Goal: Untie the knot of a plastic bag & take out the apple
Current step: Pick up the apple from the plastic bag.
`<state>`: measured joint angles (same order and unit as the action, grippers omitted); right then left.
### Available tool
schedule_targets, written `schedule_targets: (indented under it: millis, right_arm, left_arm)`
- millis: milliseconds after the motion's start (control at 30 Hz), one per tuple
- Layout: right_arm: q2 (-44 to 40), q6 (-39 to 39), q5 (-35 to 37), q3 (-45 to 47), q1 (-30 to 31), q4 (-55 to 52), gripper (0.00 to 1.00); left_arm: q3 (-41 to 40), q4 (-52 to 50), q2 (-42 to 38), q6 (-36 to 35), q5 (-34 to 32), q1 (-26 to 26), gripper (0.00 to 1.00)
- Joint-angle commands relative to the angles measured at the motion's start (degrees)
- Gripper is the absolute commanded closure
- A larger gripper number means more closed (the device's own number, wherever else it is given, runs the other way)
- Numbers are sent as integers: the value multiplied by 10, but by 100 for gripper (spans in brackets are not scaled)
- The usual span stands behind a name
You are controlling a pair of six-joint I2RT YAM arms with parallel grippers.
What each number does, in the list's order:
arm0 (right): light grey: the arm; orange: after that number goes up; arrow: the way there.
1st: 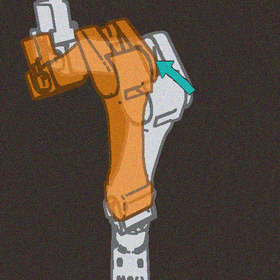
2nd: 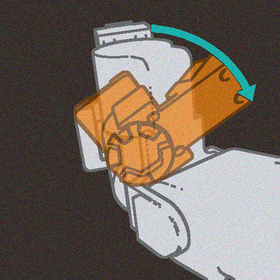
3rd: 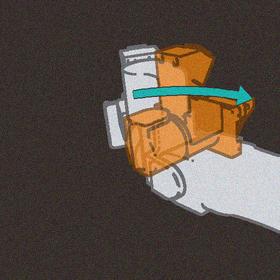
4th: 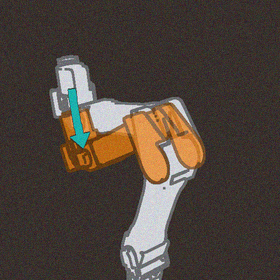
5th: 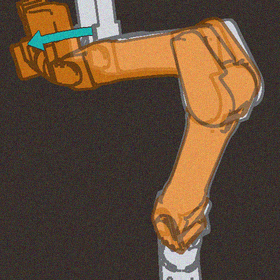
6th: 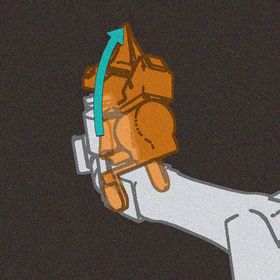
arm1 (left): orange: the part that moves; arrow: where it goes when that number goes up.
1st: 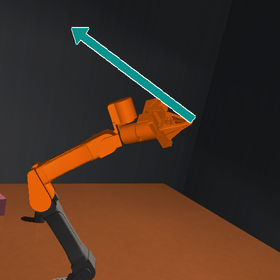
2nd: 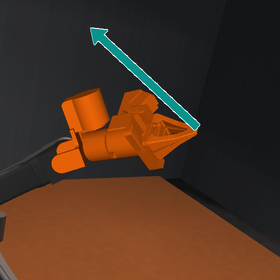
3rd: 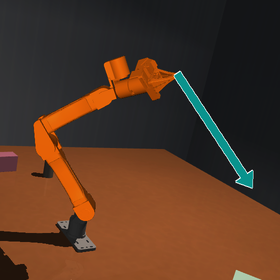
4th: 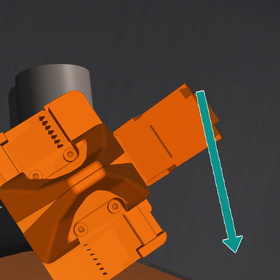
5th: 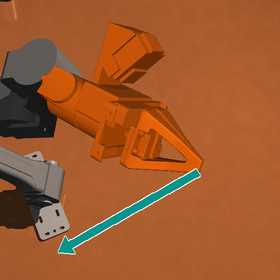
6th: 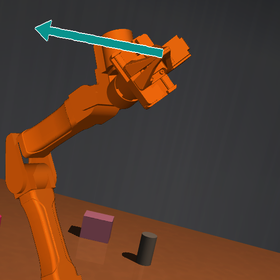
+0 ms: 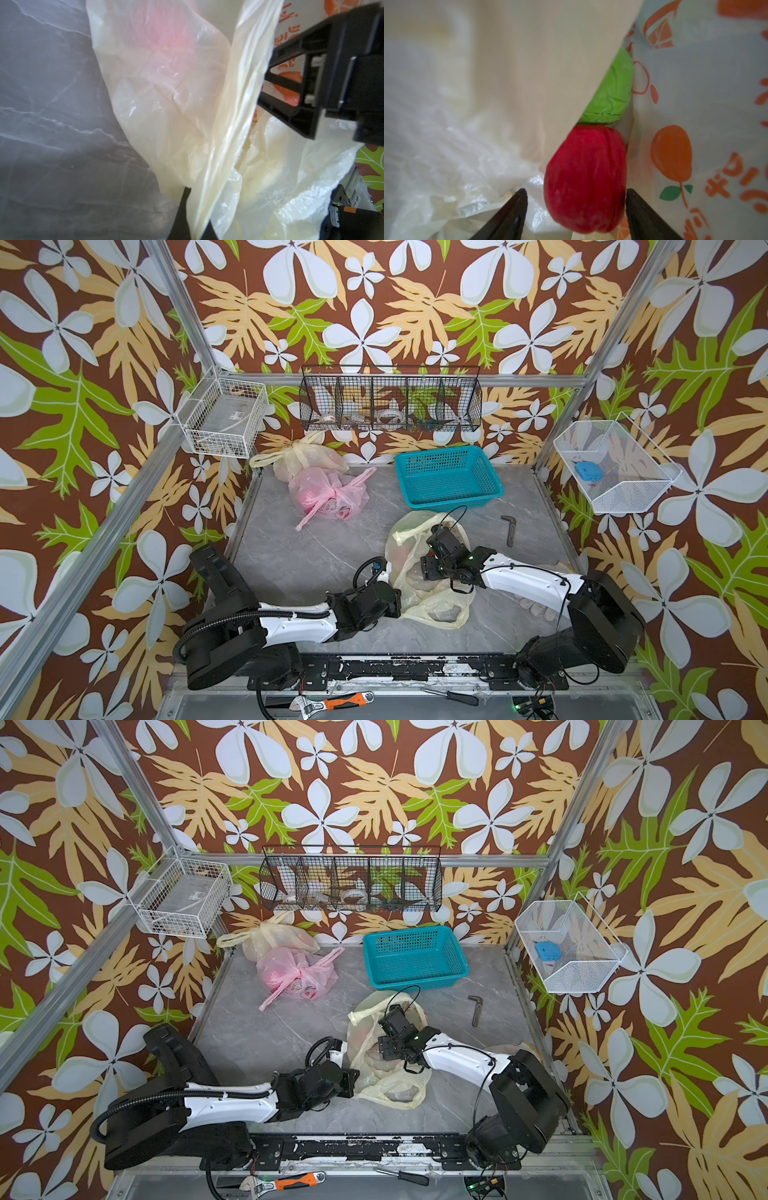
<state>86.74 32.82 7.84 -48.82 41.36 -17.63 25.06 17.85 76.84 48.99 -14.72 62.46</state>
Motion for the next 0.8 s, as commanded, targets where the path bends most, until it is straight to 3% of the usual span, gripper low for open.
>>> schedule_targets:
  millis: [0, 133, 267, 333, 467, 633, 767]
  right_arm:
    - [14, -5, 10, 9, 0, 40, 23]
    - [40, -19, -6, 11, -1, 85, 25]
    - [60, -30, -12, -8, -1, 84, 54]
    - [53, -31, -20, -5, 0, 86, 60]
    - [22, -23, -37, 12, 14, 83, 63]
    - [-31, -23, -16, 5, 65, 37, 63]
    - [-100, -21, -26, 2, 78, 22, 63]
  left_arm:
    - [-1, 4, -2, 0, -9, 0, 100]
    - [-1, 3, -2, -1, -11, 0, 100]
    - [5, -8, -2, -1, -16, -1, 100]
    - [8, -20, -2, 0, -21, 0, 100]
    - [11, -25, -5, -4, -25, -9, 100]
    - [10, 9, 0, -17, 36, -64, 100]
    - [31, -24, -5, -40, 22, -85, 100]
